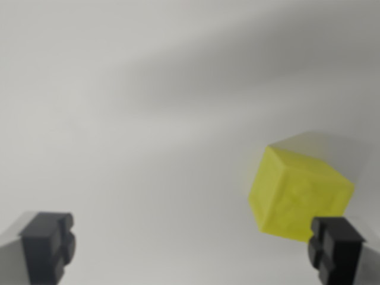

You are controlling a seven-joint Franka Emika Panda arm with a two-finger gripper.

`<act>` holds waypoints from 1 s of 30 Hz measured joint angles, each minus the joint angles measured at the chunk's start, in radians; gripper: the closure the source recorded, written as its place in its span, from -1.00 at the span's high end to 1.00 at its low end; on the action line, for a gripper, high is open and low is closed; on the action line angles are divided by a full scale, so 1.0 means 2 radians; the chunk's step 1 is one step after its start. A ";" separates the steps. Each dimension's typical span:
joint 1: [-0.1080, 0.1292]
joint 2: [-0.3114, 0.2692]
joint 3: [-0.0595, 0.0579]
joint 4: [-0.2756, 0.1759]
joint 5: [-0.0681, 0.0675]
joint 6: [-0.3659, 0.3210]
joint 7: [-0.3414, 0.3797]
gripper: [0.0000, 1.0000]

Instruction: Pick yellow cube

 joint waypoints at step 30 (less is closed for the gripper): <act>-0.068 0.054 0.000 -0.079 0.009 0.134 0.004 1.00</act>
